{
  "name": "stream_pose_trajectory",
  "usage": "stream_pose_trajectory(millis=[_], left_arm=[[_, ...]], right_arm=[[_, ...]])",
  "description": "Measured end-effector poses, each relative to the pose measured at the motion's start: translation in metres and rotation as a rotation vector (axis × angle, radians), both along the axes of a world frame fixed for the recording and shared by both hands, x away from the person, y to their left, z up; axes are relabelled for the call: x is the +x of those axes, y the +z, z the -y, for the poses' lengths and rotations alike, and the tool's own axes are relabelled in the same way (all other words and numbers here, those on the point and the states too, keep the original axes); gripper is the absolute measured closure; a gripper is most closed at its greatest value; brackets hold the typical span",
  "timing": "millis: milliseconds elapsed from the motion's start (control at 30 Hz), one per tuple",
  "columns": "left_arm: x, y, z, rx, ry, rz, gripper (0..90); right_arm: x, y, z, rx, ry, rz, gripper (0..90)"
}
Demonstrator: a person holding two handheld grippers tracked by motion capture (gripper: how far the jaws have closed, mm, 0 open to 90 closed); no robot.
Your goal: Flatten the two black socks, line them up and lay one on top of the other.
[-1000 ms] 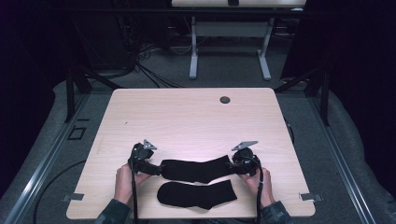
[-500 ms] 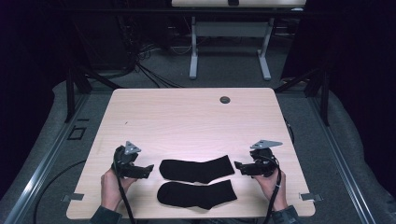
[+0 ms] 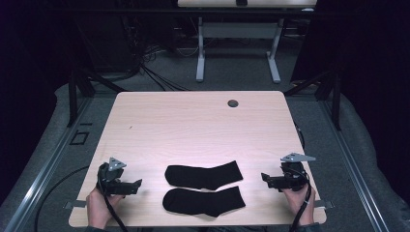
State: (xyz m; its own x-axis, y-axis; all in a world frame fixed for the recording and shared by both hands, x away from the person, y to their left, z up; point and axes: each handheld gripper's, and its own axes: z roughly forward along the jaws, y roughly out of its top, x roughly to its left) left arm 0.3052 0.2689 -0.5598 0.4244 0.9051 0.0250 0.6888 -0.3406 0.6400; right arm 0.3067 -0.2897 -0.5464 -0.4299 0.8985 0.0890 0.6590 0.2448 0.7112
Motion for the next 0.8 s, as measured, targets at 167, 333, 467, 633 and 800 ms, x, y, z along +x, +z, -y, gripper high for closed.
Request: stream_pose_trajectory(millis=[167, 333, 467, 633, 800], left_arm=[[-0.001, -0.011, -0.009, -0.017, 0.025, -0.011, 3.0], [-0.001, -0.021, -0.016, -0.030, 0.041, -0.028, 2.4], [-0.002, -0.024, -0.018, -0.040, 0.045, -0.018, 1.5], [-0.003, -0.027, -0.018, -0.032, 0.043, 0.013, 0.0], [-0.004, -0.030, -0.019, -0.046, 0.047, 0.038, 0.0]], right_arm=[[-0.003, -0.010, 0.011, -0.011, -0.026, -0.021, 2.7], [-0.006, -0.021, 0.020, -0.041, -0.048, -0.028, 0.5], [-0.005, -0.028, 0.027, -0.036, -0.069, -0.033, 0.0], [-0.003, -0.038, 0.030, -0.046, -0.079, -0.025, 0.0], [-0.005, -0.042, 0.027, -0.088, -0.092, 0.006, 0.0]])
